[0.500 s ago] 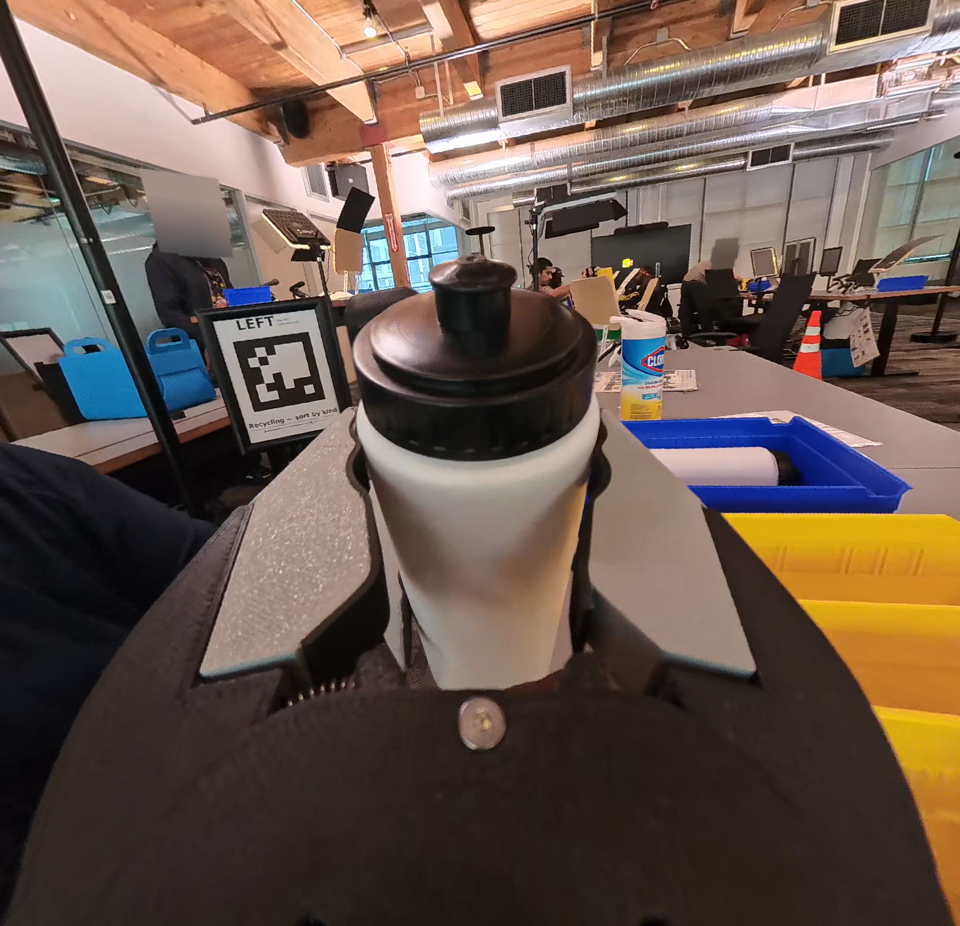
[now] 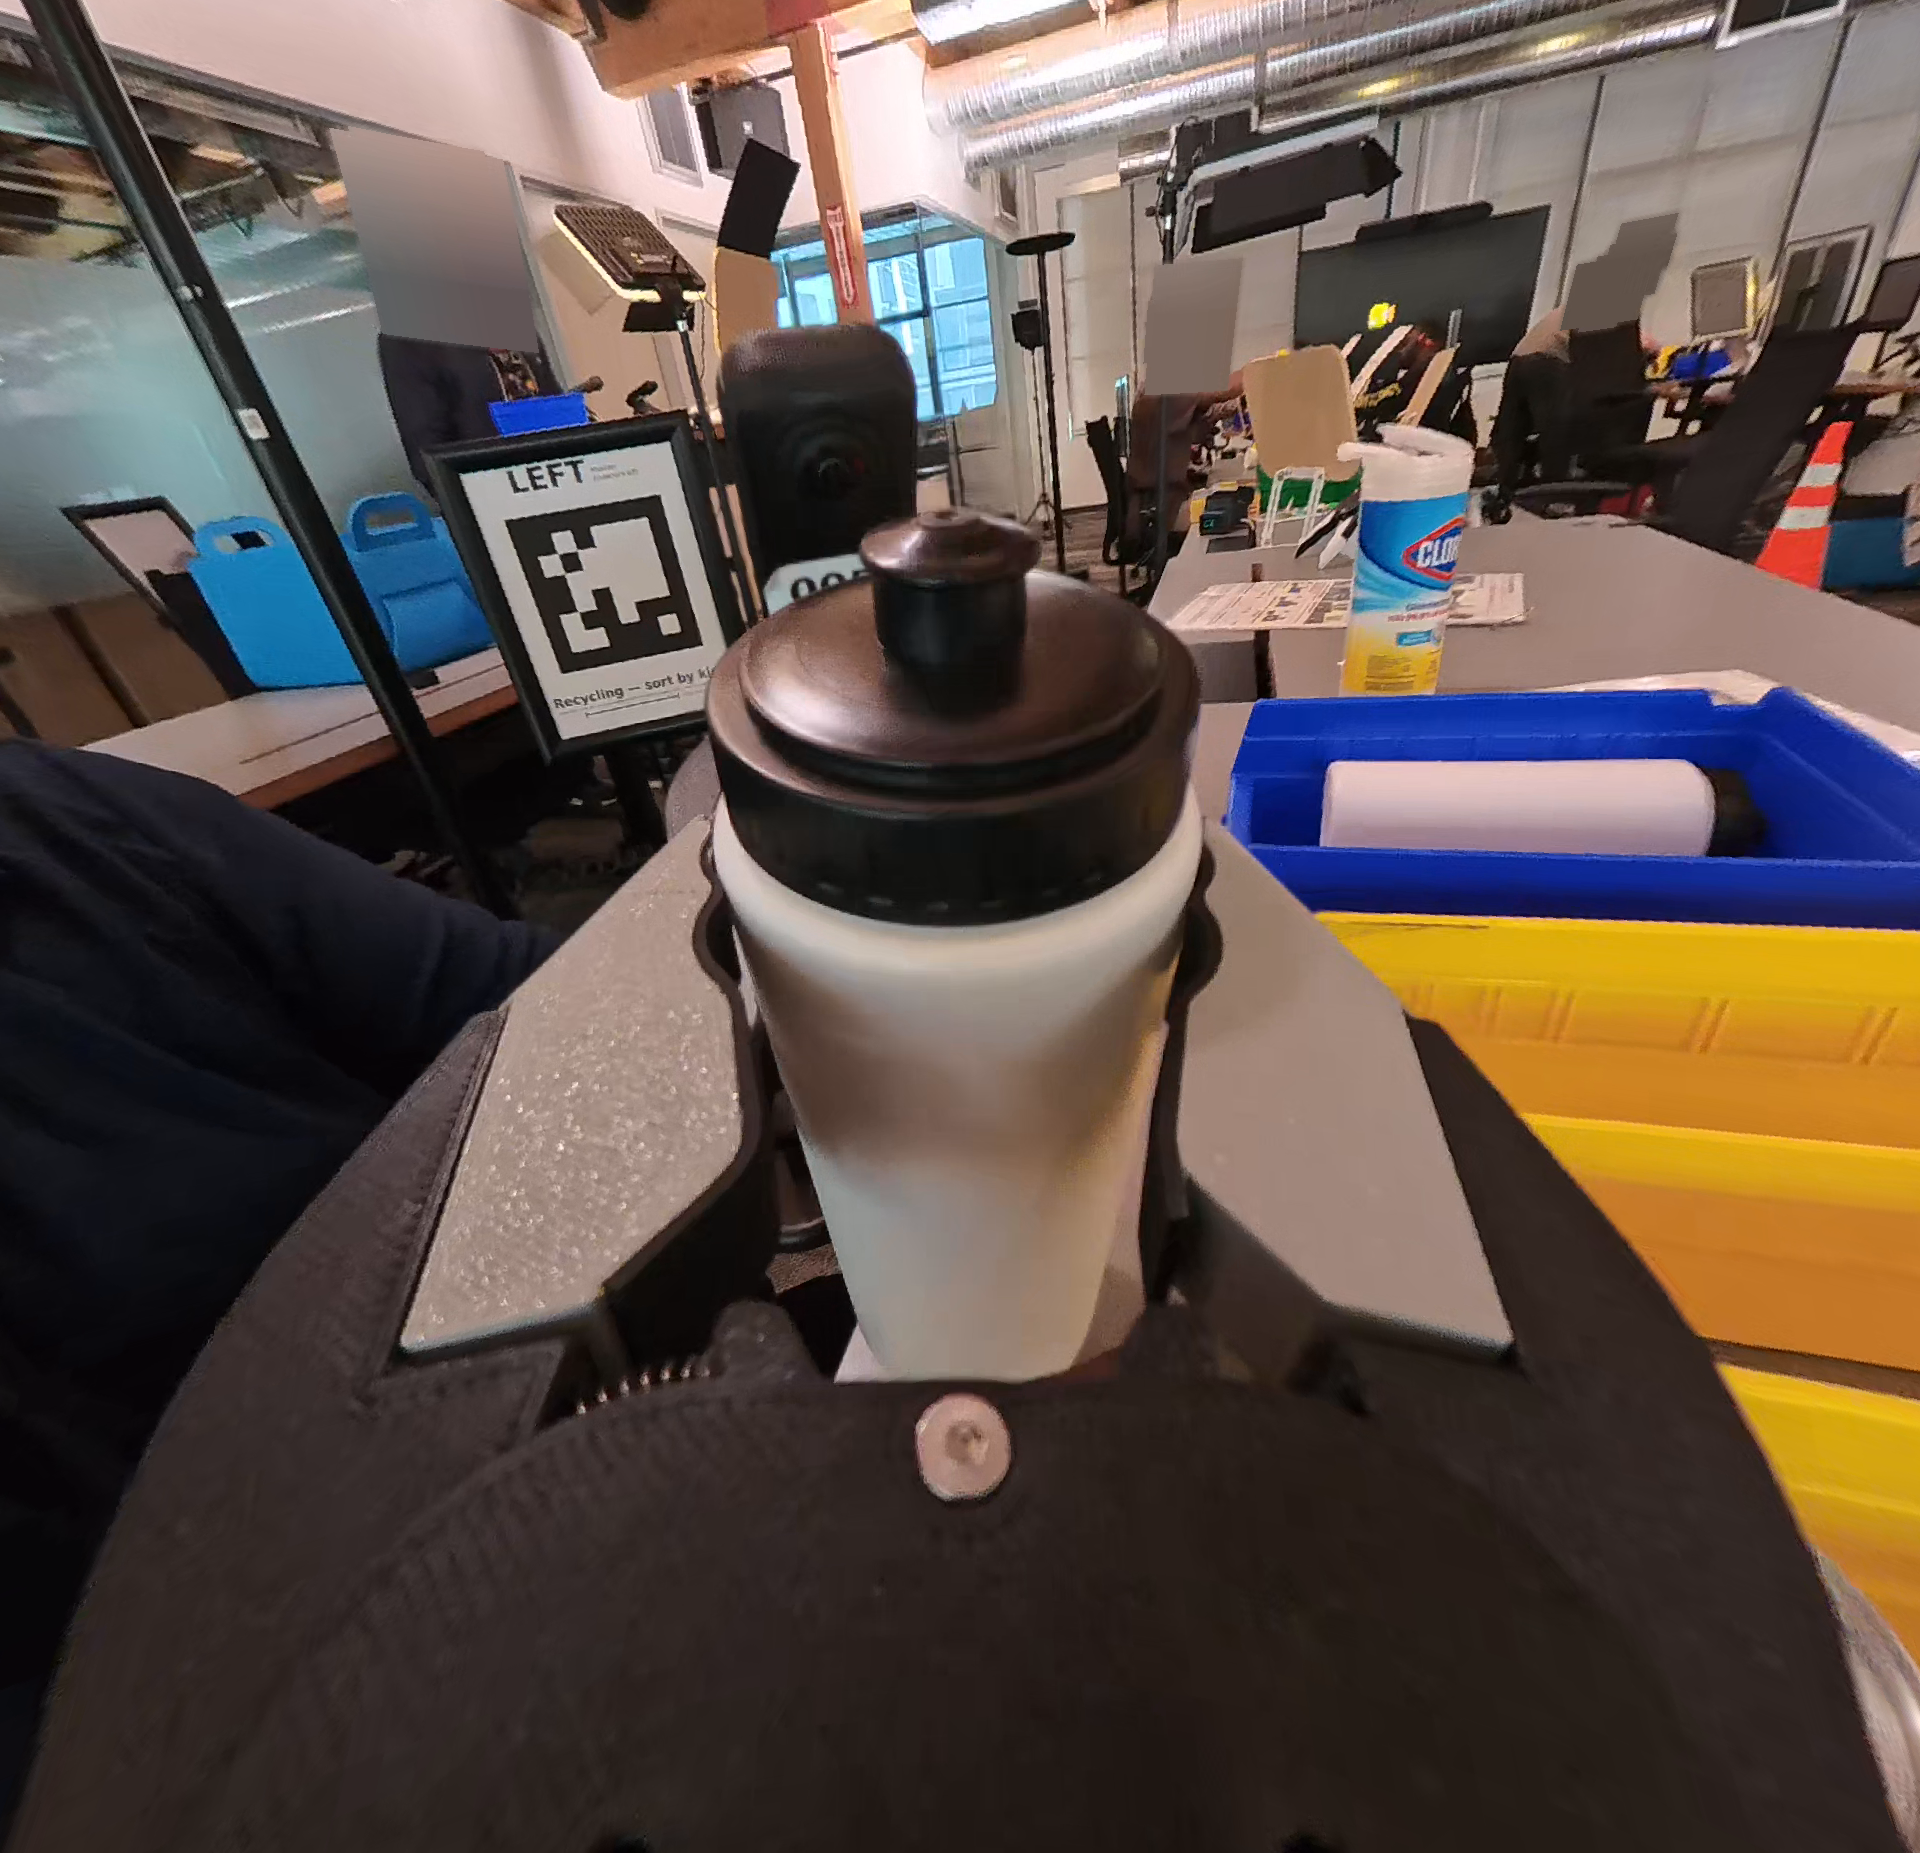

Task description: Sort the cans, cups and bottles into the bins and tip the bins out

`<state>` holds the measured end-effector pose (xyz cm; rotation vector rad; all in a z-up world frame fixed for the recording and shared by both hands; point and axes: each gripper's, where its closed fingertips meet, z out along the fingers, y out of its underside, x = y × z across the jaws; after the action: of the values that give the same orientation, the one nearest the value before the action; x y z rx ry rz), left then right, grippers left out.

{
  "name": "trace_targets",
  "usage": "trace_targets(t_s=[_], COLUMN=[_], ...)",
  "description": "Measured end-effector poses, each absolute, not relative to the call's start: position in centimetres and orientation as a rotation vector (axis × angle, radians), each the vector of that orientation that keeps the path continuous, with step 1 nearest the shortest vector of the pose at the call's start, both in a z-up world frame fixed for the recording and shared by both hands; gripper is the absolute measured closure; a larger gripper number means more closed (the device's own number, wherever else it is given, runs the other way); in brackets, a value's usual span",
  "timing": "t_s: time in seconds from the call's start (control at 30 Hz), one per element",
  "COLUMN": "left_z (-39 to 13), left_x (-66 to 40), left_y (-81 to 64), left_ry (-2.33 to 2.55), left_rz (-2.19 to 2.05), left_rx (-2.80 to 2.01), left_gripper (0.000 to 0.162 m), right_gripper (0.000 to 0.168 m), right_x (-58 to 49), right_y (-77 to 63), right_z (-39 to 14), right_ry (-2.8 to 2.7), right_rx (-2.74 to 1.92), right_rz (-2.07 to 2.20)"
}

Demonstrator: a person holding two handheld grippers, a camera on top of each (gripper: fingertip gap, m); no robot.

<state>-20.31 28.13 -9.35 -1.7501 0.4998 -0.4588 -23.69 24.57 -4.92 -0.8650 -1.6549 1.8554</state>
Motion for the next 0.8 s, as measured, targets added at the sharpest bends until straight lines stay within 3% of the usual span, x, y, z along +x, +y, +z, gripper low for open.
trace_targets(t_s=[0.3, 0.47, 0.8], left_z=[-9.9, -10.0, -1.2], left_x=[-20.7, -21.4, -28.0], left_y=[28.3, 28.7, 24.7], left_ry=[0.499, 0.525, 0.265], left_rz=[-0.439, -0.291, -0.39], left_rx=[-1.764, -1.765, -1.393], left_gripper=[0.077, 0.077, 0.077], right_gripper=[0.084, 0.075, 0.087], right_x=[-24.2, -24.2, -22.4], right_y=[24.3, 24.3, 26.7], right_z=[-6.0, -5.3, -1.9], right_ry=[-1.699, -1.657, -1.45], right_rx=[-0.885, -0.9, -0.819], right_rz=[1.784, 1.862, 1.951])
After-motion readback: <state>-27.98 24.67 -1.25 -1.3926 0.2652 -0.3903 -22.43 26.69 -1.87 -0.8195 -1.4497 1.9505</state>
